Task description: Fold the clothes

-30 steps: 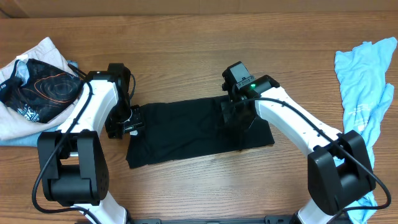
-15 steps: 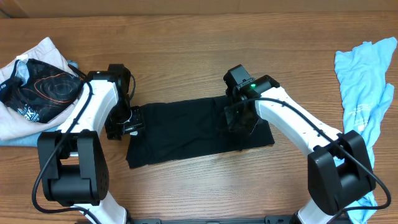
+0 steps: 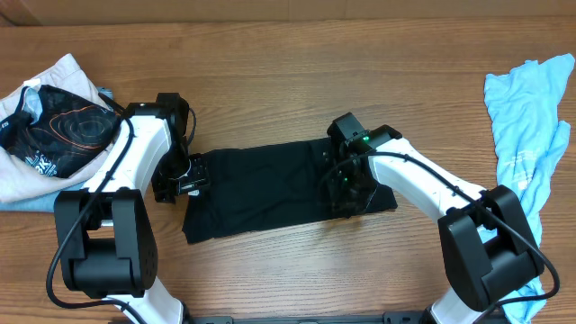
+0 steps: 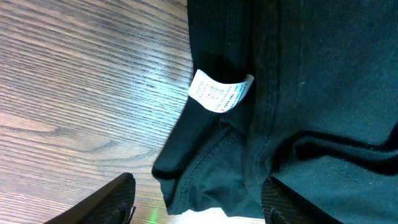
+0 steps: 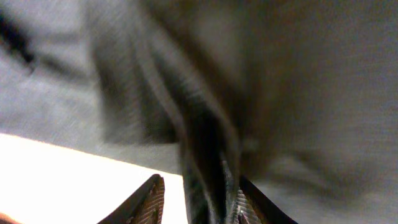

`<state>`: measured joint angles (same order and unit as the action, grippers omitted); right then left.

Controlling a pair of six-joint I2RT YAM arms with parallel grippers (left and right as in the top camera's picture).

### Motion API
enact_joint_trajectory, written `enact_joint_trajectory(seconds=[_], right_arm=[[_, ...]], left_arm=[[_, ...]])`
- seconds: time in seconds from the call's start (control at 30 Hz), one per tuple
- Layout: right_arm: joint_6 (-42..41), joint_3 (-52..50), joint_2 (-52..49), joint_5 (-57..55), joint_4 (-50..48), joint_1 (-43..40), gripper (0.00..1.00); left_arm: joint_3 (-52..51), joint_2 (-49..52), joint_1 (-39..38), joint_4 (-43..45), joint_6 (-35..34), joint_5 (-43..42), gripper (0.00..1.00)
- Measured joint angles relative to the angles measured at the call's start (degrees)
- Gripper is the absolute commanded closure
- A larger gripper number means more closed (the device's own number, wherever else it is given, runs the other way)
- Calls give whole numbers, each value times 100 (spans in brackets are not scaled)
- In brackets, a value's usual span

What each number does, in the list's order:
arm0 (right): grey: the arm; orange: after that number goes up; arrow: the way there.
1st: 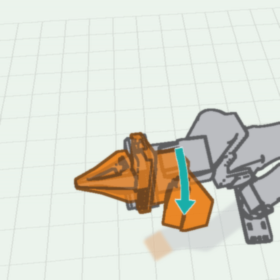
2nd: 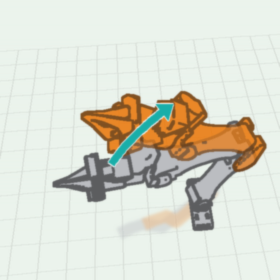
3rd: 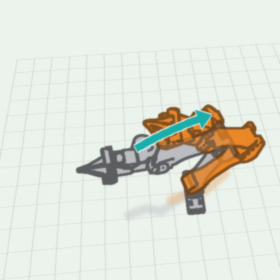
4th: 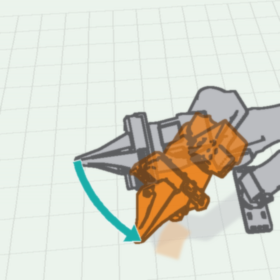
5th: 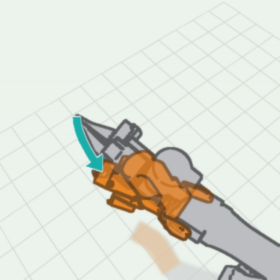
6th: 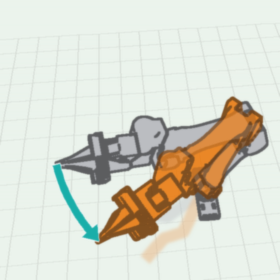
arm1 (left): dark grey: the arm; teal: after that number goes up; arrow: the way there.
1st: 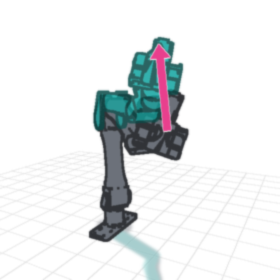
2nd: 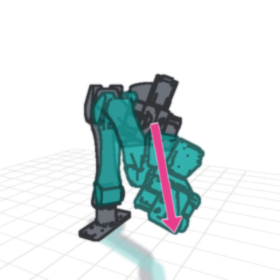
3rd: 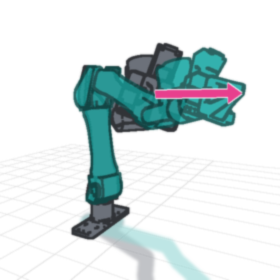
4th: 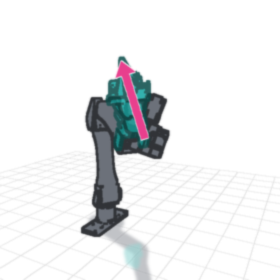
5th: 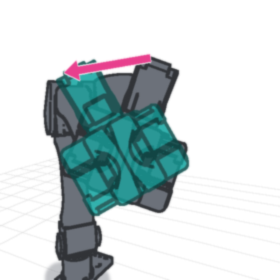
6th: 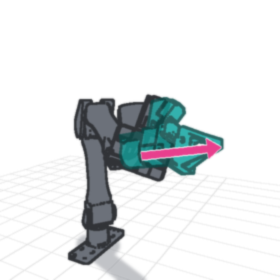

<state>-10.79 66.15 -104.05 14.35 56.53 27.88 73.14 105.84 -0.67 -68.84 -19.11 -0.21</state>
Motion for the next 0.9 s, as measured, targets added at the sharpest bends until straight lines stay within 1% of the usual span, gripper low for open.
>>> enact_joint_trajectory(seconds=[0.1, 0.23, 0.33, 0.47, 0.57, 0.63, 0.67, 0.73, 0.77, 0.83, 0.9], right_arm=[[374, -61, 0, 503, 7, 2, 60], [715, -63, 0, 890, 7, 0, 59], [868, -63, 0, 1043, -2, 0, 59], [918, -52, 0, 931, 59, 0, 58], [793, 142, 15, 520, 306, 0, 56], [682, 330, 107, 273, 402, 0, 55], [629, 415, 208, 160, 415, 0, 53], [507, 616, 546, -55, 413, 0, 51], [472, 664, 658, -109, 400, 0, 49], [415, 761, 973, -208, 341, 0, 46], [358, 813, 1252, -273, 334, 0, 46]], left_arm=[[0, 0, 0, -2, 2, 0, 32], [0, 0, 0, -20, 2, 0, 32], [0, 0, 0, -24, 2, 0, 36], [7, 0, 0, -138, 2, 4, 37], [98, -37, 0, -199, -2, 116, 34], [129, -149, 0, -184, -2, 177, 30], [136, -236, 0, -173, -2, 201, 18], [164, -455, 0, -122, 0, 238, 9], [175, -496, 0, -114, -2, 254, 6], [197, -599, 0, -17, 2, 238, 5], [195, -614, 0, 155, 90, 144, 4]])
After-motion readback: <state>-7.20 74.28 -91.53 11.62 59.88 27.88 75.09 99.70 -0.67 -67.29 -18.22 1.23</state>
